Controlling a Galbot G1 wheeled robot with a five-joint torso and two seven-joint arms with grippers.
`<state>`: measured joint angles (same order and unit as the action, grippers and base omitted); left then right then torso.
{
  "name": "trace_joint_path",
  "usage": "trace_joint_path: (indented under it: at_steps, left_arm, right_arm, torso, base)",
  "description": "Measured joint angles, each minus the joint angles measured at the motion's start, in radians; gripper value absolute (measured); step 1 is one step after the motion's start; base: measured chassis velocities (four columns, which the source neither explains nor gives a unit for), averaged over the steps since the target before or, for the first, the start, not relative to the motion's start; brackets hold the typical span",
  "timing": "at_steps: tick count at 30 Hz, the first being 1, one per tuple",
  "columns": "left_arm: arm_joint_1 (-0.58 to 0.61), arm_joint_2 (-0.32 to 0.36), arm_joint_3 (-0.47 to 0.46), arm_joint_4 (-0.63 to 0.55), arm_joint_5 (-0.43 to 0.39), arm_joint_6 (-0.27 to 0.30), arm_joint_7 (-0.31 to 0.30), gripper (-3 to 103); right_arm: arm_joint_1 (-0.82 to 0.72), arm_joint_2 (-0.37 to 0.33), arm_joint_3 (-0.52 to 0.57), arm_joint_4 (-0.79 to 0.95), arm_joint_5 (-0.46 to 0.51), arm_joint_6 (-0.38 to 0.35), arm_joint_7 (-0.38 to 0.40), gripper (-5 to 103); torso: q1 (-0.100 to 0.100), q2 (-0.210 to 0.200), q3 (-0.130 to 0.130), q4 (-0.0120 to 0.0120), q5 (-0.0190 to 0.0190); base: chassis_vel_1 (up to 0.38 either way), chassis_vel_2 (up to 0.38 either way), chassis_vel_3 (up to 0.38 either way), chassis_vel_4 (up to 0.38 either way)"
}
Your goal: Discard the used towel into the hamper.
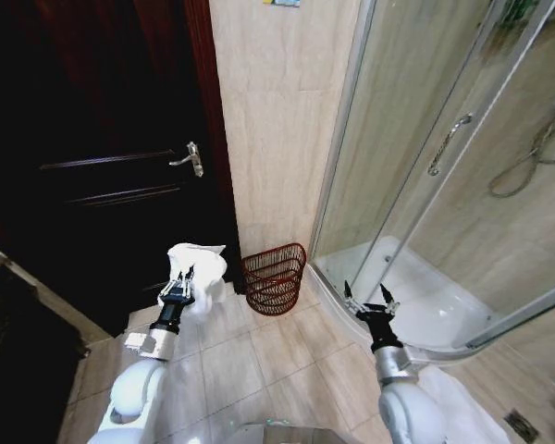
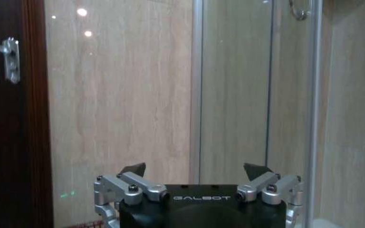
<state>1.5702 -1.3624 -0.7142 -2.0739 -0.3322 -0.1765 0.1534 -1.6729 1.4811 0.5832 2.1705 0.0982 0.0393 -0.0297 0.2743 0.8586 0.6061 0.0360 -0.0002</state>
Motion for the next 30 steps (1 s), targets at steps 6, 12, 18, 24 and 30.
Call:
trace_joint_path:
  at_steps: [6,12,18,24,30]
  left_arm:
    - [-0.007,0.003,0.009,0.017,0.003,0.002,0.0,7]
    - [-0.012,0.004,0.007,0.024,0.002,-0.008,0.001,7]
    - [-0.009,0.003,0.007,0.025,0.001,-0.015,0.003,7]
    - [-0.007,0.002,0.008,0.027,-0.001,-0.023,0.005,7]
    - [-0.006,-0.002,0.009,0.03,0.0,-0.03,0.009,7]
  right_arm:
    - [-0.005,-0.002,0.018,-0.002,0.023,0.003,-0.018,100]
    - [0.004,0.001,0.02,0.001,0.027,-0.01,-0.019,100]
    - [-0.005,0.009,0.032,0.013,0.037,-0.021,-0.018,100]
    - [-0.016,0.013,0.06,0.032,0.049,-0.022,-0.024,100]
    - [-0.021,0.016,0.093,0.018,0.059,-0.013,-0.055,100]
  torso:
    - [-0.013,-0.031,-0.018,0.0001,0.0]
    - [-0.023,-0.054,-0.031,0.0001,0.0]
    - [-0.025,-0.059,-0.034,0.0001,0.0001]
    - [-0.025,-0.058,-0.033,0.0,0.0001]
    - [-0.023,-0.055,-0.031,0.0,0.0002]
  base:
    - [0.0,0.0,0.0,0.0]
    - [0.0,0.0,0.0,0.0]
    - [0.0,0.0,0.0,0.0]
    - [0.0,0.0,0.0,0.0]
    - [0.0,0.0,0.0,0.0]
